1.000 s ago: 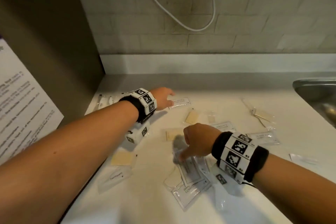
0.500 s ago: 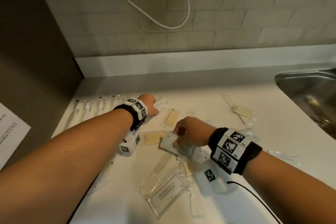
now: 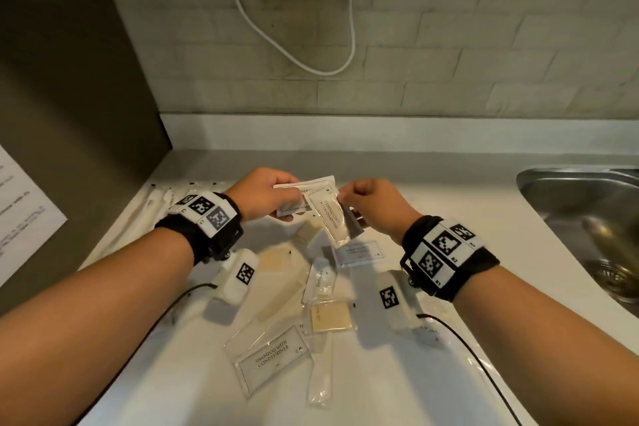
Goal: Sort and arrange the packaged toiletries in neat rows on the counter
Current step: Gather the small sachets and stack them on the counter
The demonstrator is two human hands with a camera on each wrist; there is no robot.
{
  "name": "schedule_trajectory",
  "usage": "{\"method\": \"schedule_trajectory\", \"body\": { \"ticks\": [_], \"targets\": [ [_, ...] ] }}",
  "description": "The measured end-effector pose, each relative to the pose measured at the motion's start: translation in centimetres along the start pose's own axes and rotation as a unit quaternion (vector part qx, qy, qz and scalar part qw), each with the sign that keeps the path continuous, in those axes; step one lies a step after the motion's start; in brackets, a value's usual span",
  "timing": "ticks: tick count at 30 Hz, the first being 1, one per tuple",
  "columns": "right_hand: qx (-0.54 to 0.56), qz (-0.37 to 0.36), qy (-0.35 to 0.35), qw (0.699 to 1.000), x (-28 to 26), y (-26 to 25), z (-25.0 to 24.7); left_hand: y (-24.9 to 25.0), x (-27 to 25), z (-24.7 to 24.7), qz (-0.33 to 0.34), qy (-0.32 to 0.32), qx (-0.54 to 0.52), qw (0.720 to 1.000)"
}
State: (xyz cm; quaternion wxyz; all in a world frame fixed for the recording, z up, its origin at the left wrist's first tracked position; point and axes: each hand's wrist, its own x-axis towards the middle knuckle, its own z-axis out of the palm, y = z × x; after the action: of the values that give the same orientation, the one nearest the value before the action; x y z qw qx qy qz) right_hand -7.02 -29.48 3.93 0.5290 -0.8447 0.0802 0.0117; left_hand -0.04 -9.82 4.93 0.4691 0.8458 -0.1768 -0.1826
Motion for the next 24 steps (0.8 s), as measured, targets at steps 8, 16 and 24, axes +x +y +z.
{"method": "schedule_trajectory", "body": {
  "ticks": [8,16,24],
  "targets": [
    [0.056,-0.007,0.016,0.998,-2.1,0.4,-1.8,1.0,-3.7,2.7,0.008,-0.006,-0.082,0.997],
    [0.122,-0.004,0.052,0.991,-4.0,1.5,-3.2,0.2,-5.4,4.9,-0.038,0.002,-0.186,0.982],
    [0.182,-0.003,0.041,0.982,-5.0,2.7,-2.4,1.8,-6.3,7.7,-0.024,0.042,-0.179,0.983]
  ]
}}
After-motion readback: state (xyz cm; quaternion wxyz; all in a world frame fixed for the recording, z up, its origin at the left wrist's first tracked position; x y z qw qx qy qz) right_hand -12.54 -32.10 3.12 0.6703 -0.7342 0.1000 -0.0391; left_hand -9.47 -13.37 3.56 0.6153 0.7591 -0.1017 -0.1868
